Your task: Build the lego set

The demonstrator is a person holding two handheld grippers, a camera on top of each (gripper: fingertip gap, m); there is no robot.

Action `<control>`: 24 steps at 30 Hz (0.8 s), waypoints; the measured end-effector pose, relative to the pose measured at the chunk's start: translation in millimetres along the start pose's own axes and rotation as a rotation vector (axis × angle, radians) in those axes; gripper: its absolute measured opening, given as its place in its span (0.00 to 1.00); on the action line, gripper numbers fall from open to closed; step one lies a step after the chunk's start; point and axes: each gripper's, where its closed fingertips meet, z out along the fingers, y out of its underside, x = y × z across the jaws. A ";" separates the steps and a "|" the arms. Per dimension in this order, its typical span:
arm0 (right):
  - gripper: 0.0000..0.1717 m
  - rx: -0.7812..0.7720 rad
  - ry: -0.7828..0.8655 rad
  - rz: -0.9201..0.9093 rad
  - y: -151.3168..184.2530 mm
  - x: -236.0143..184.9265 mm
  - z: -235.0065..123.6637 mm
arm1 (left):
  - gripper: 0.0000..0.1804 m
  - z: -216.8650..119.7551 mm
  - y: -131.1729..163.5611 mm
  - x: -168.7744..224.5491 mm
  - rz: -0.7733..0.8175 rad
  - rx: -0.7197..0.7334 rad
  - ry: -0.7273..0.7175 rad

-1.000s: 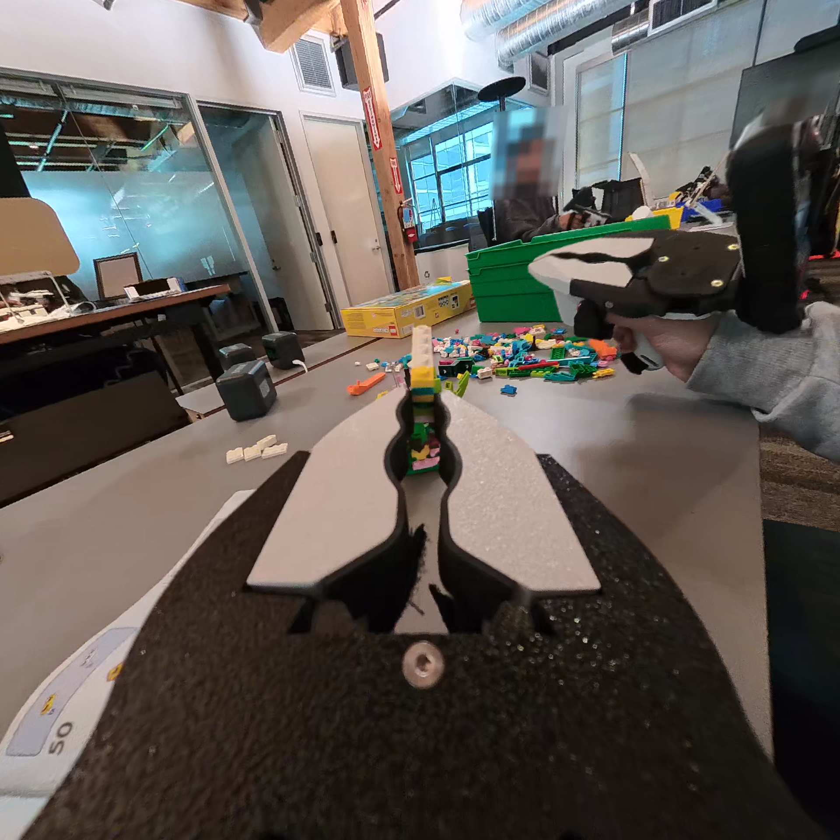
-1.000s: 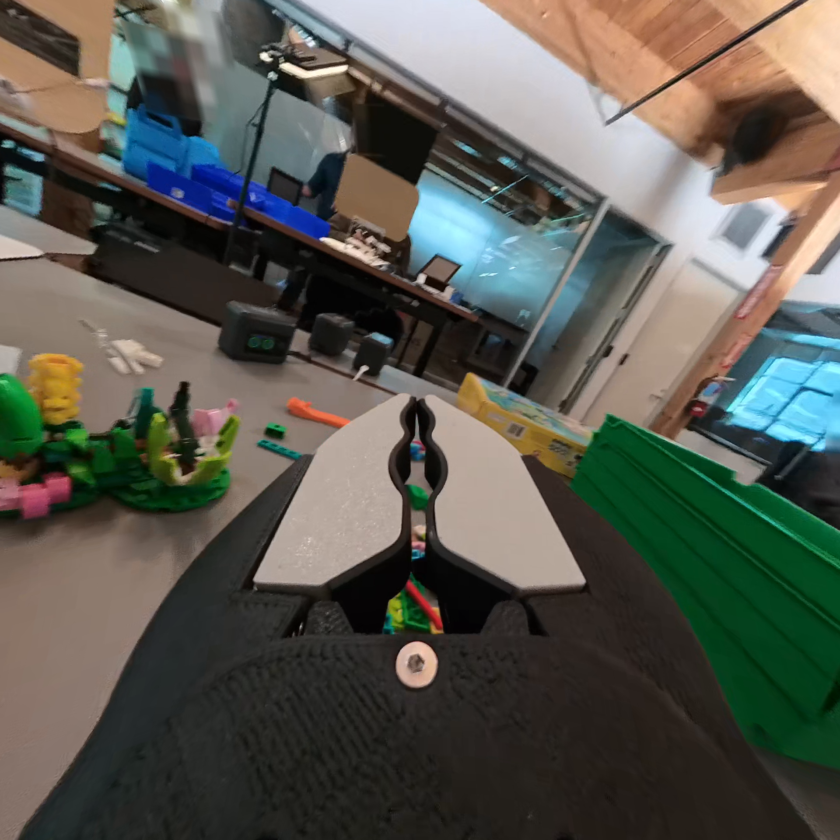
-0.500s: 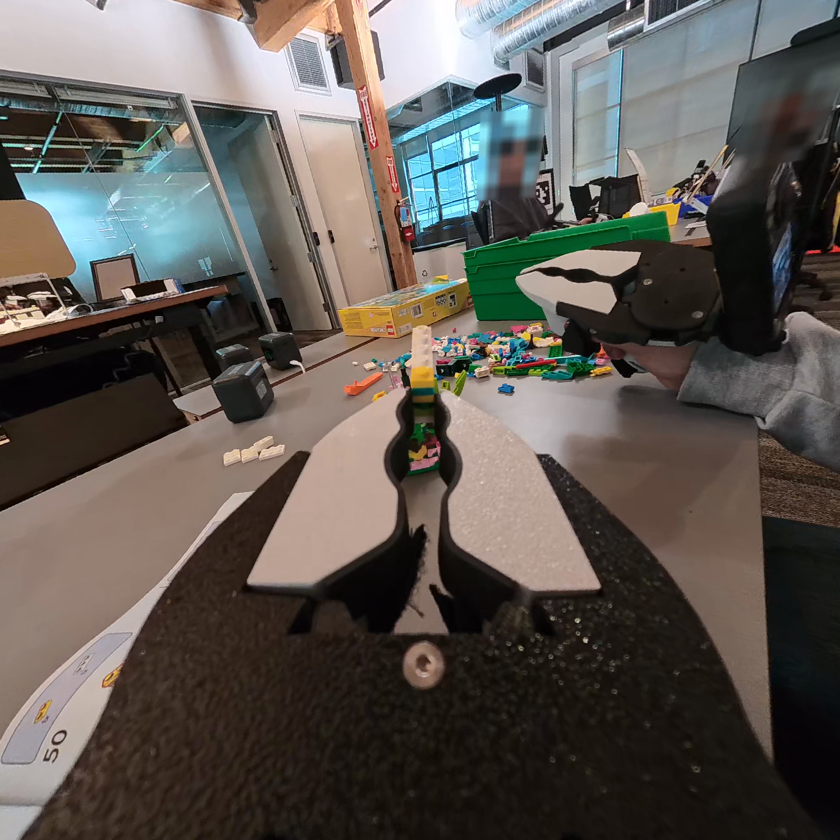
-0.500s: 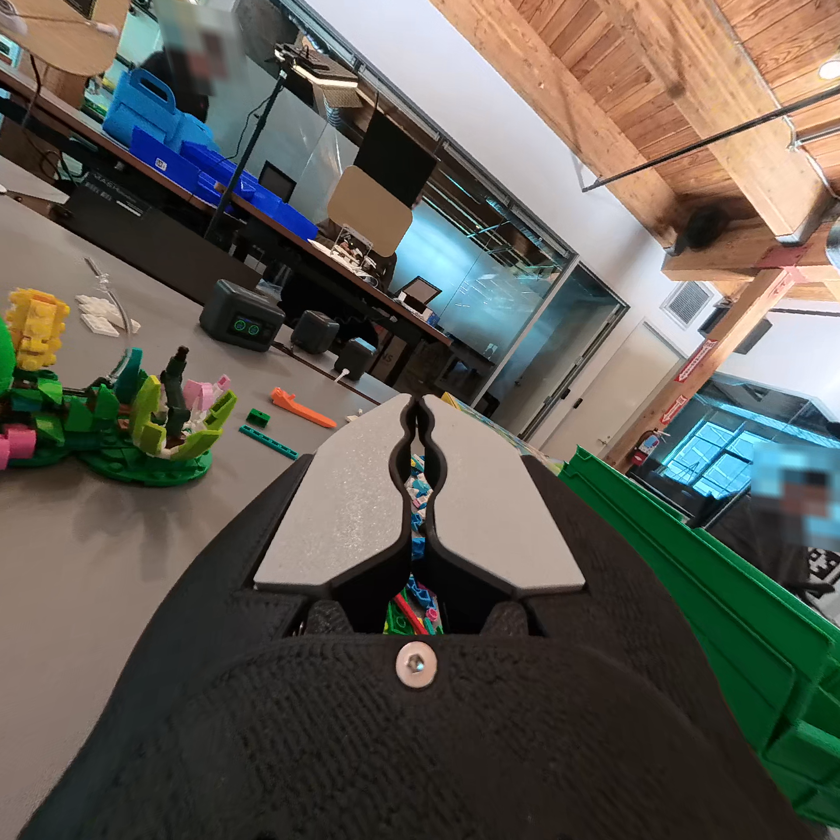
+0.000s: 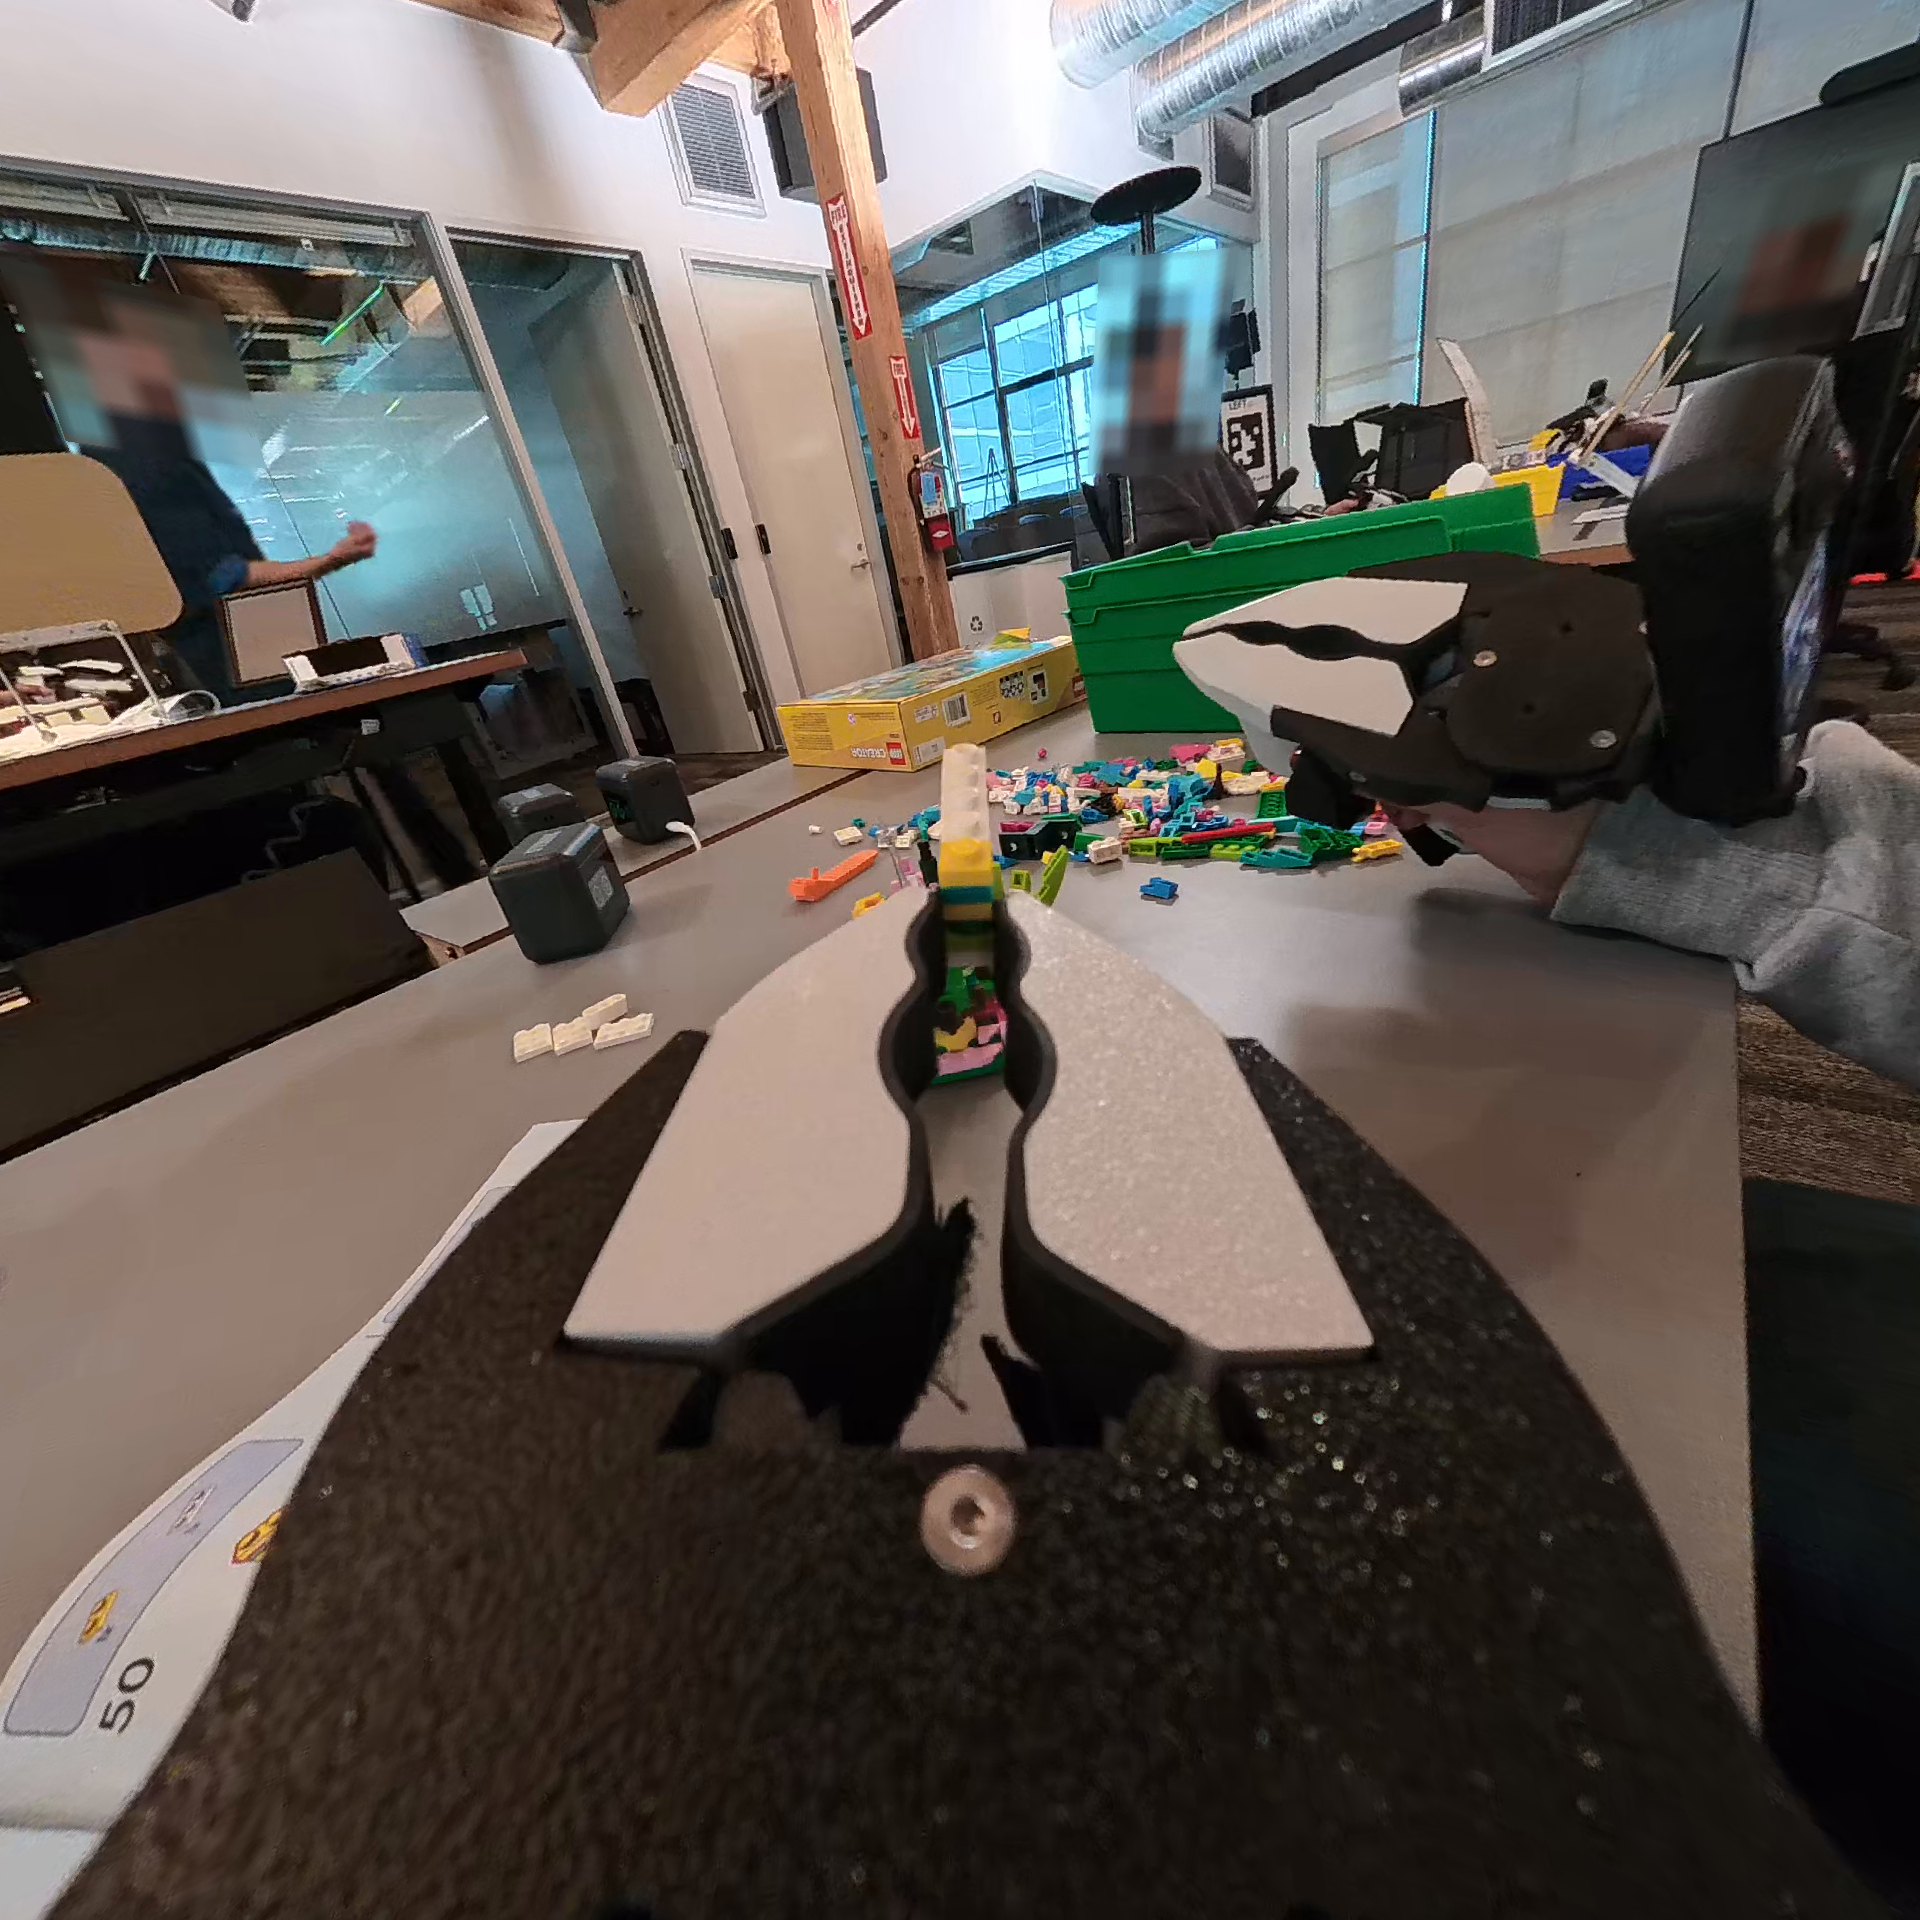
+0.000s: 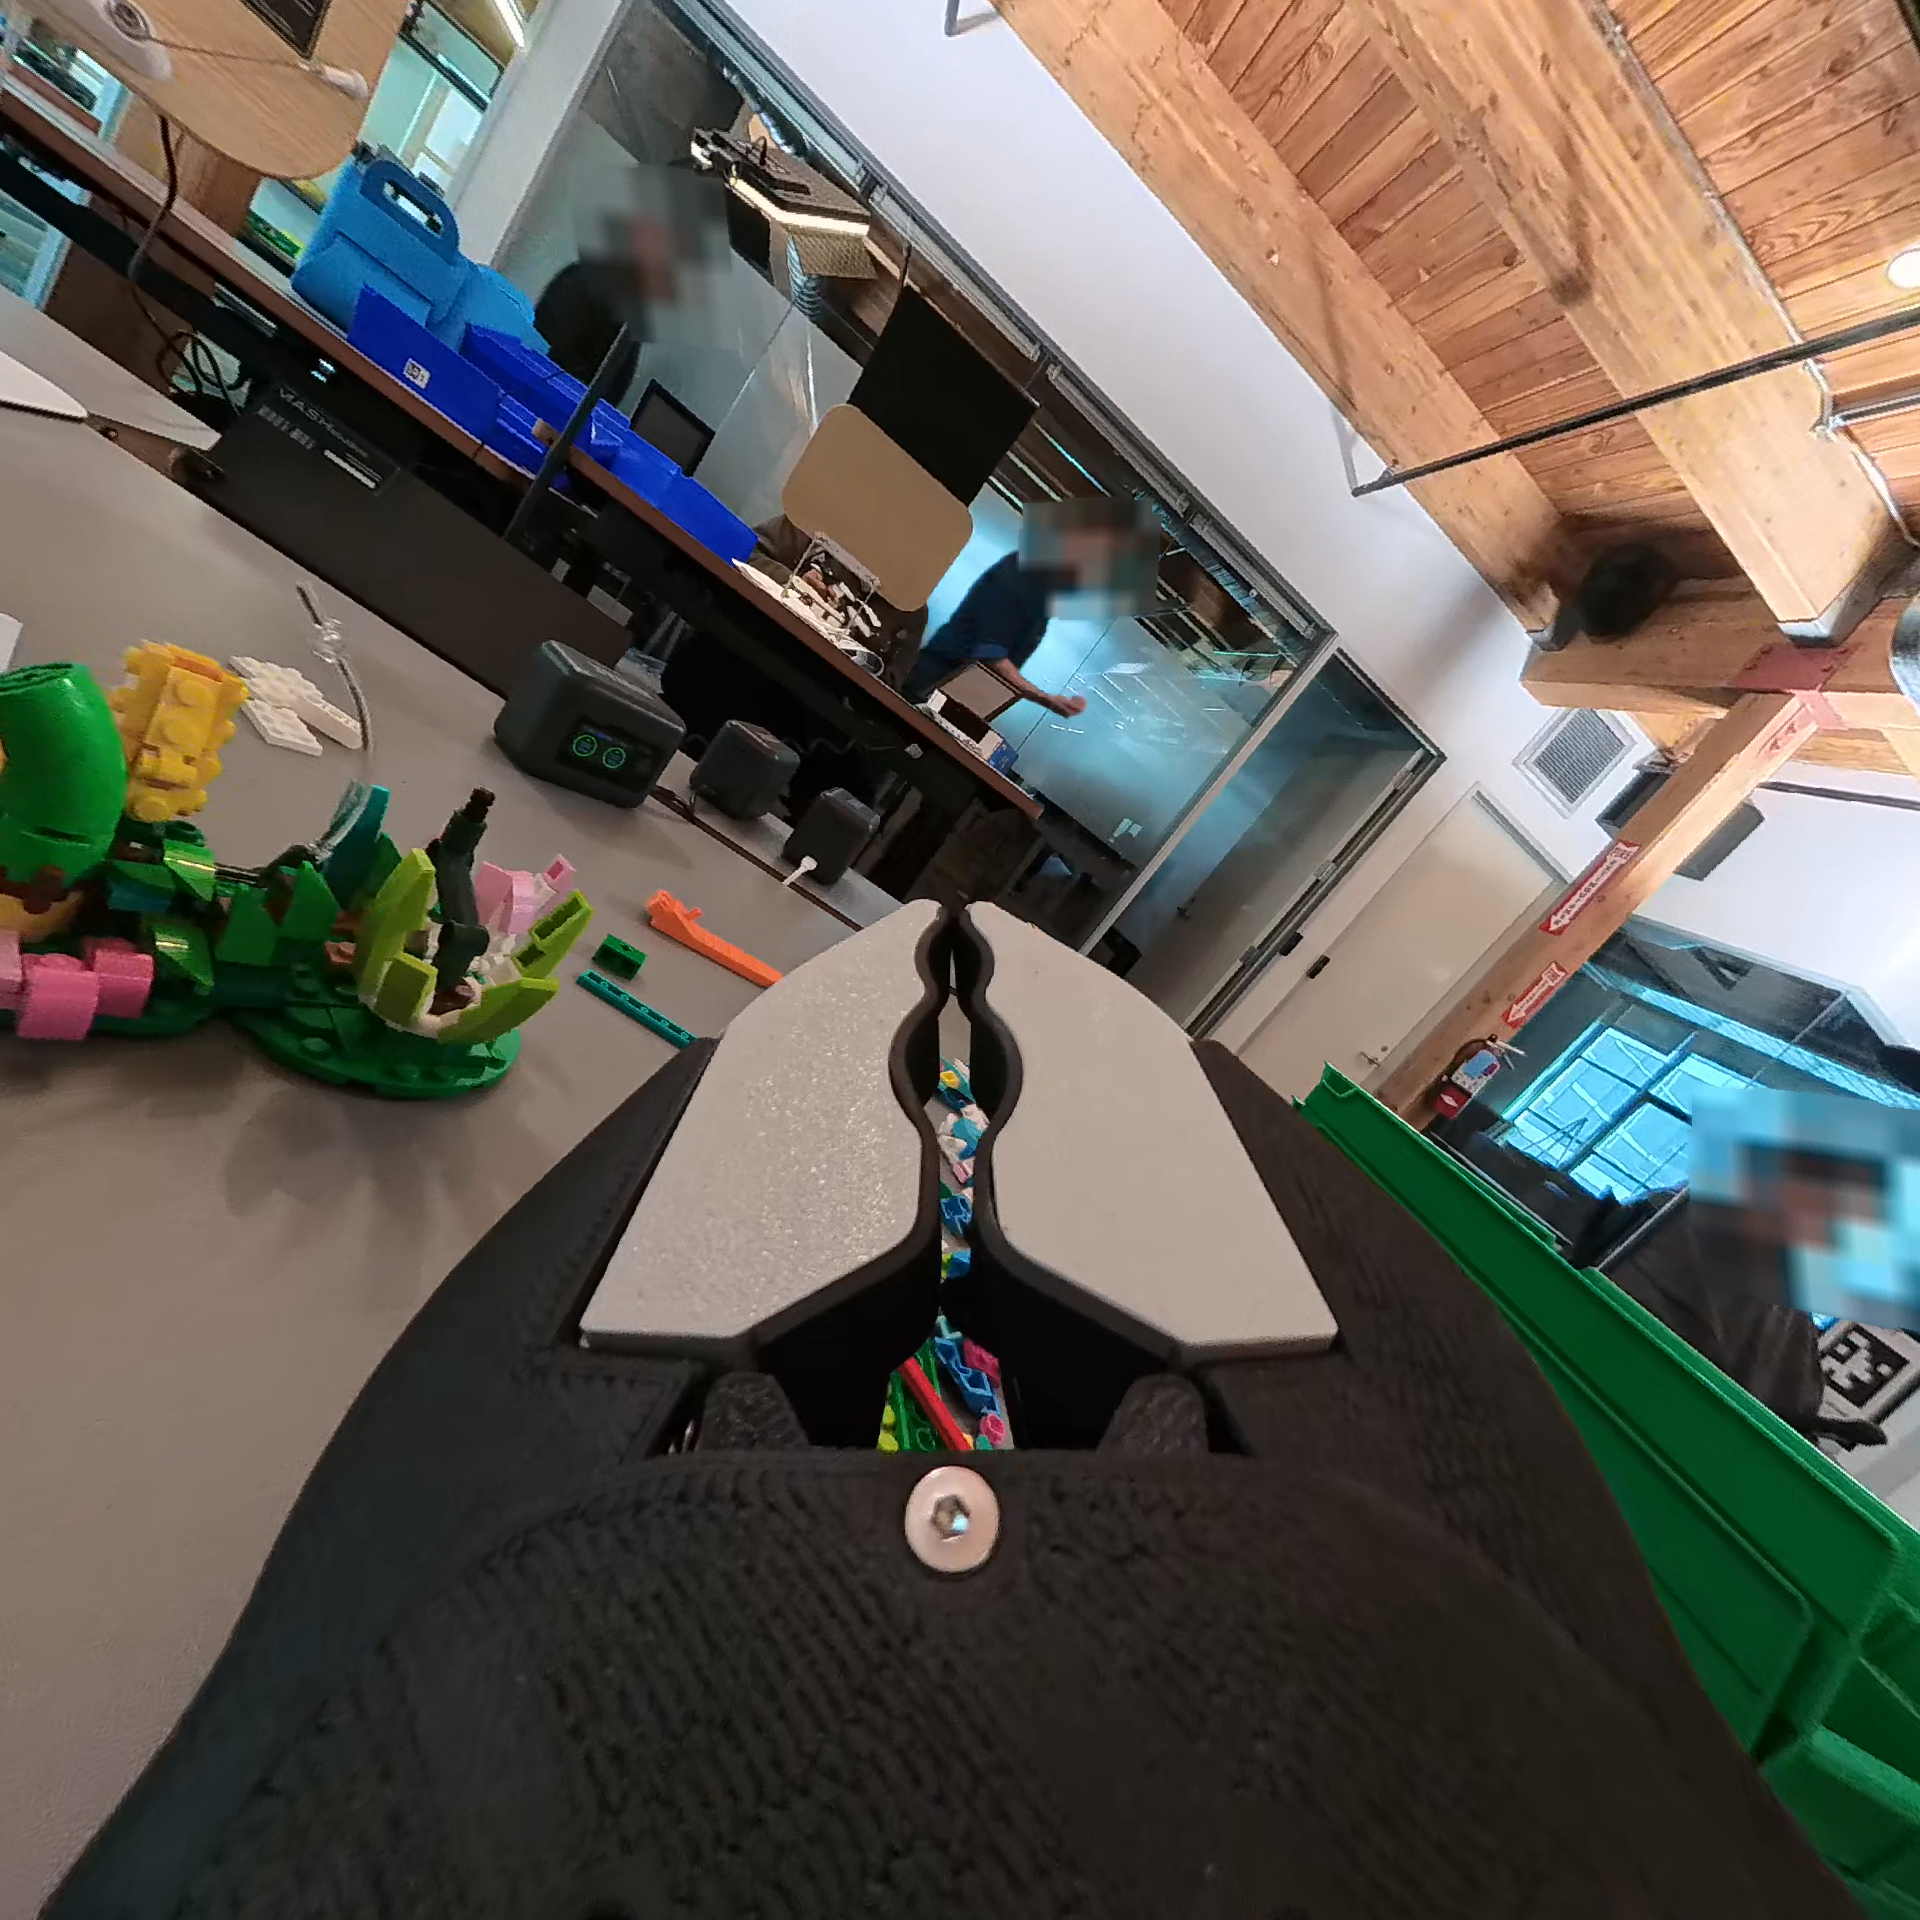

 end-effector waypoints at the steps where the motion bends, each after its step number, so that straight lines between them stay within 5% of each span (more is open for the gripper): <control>1: 0.00 0.000 -0.003 -0.001 -0.1 -0.8 0.1 | 0.04 0.1 0.0 -0.1 -0.002 -0.001 -0.001; 24: 0.00 -0.001 -0.032 -0.045 -1.1 -10.6 1.3 | 0.04 0.9 -0.4 0.4 -0.004 -0.001 -0.004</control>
